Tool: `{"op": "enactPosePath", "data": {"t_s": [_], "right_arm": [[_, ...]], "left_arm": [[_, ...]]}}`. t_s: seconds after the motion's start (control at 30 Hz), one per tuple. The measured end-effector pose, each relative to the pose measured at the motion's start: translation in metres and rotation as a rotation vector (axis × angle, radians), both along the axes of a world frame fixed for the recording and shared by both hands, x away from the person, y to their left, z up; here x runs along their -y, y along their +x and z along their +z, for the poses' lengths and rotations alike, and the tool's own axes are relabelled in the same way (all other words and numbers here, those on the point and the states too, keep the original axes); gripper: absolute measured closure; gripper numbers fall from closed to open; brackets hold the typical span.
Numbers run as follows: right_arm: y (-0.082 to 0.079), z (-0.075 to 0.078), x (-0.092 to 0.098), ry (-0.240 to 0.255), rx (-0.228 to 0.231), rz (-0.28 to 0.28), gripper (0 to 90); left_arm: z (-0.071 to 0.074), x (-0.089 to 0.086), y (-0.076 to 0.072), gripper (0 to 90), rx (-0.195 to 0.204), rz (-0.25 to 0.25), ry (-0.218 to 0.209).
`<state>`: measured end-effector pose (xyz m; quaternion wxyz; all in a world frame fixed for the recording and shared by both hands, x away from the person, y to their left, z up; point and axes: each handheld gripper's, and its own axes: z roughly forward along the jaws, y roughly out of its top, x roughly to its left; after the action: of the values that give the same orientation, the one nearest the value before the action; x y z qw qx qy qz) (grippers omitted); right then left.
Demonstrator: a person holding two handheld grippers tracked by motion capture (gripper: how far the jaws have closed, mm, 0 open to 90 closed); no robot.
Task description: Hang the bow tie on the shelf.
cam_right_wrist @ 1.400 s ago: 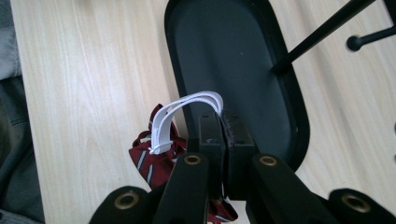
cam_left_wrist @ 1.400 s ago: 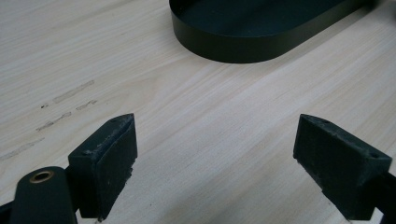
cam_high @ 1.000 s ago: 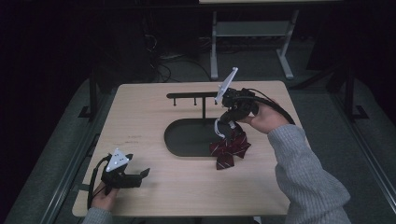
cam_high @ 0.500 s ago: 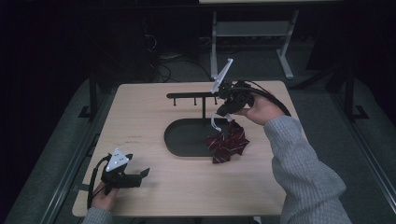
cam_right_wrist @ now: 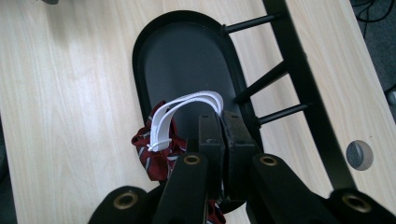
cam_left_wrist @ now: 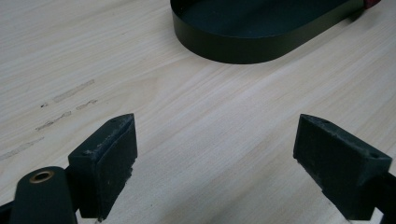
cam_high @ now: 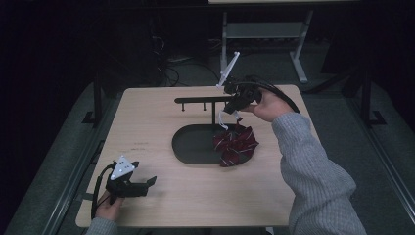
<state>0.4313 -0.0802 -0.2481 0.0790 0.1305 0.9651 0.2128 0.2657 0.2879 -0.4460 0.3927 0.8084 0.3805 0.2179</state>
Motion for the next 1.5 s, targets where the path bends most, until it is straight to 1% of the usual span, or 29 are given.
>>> {"op": "enactPosePath", "data": {"t_s": [0.13,0.17,0.4,0.47,0.57,0.6,0.63,0.67,0.83,0.9,1.07,1.17,1.27,1.5], "right_arm": [[0.004,0.001,0.000,0.005,-0.002,-0.006,87.4],[0.007,0.002,0.001,0.006,-0.004,-0.014,87.4],[0.018,-0.001,0.004,0.006,-0.011,-0.039,87.3],[0.021,-0.002,0.005,0.009,-0.015,-0.048,87.3],[0.028,-0.005,0.007,0.012,-0.024,-0.072,87.3],[0.029,-0.005,0.008,0.010,-0.024,-0.074,87.3],[0.030,-0.006,0.008,0.009,-0.025,-0.079,87.2],[0.032,-0.007,0.008,0.008,-0.025,-0.081,87.2],[0.039,-0.011,0.010,0.008,-0.025,-0.104,87.2],[0.040,-0.012,0.009,0.005,-0.030,-0.111,87.0],[0.043,-0.015,0.008,-0.008,-0.024,-0.132,86.9],[0.045,-0.016,0.007,-0.011,-0.012,-0.129,86.3],[0.044,-0.016,0.005,-0.006,-0.017,-0.137,85.7],[0.044,-0.016,0.006,-0.015,-0.014,-0.141,83.8]], "left_arm": [[0.000,0.000,-0.001,13.3,0.006,0.002,-0.003],[0.000,0.000,-0.001,13.3,0.009,0.004,-0.004],[0.000,0.001,-0.001,13.3,0.009,0.005,-0.009],[0.000,0.000,-0.001,13.3,0.008,-0.007,0.014],[0.001,0.000,-0.001,13.3,0.007,-0.008,0.016],[0.001,0.000,-0.001,13.3,0.007,-0.008,0.016],[0.000,0.000,-0.001,13.3,0.009,-0.004,0.007],[0.000,0.000,-0.001,13.3,0.008,-0.006,0.013],[0.000,0.000,-0.001,13.3,0.009,-0.009,0.013],[0.000,0.000,-0.001,13.3,0.008,-0.009,0.013],[0.001,0.000,-0.001,13.3,0.009,-0.009,0.013],[0.001,0.000,-0.001,13.3,0.009,-0.009,0.012],[0.001,0.001,-0.001,13.3,0.009,-0.009,0.015],[0.001,0.001,-0.001,13.3,0.010,-0.011,0.018]]}}
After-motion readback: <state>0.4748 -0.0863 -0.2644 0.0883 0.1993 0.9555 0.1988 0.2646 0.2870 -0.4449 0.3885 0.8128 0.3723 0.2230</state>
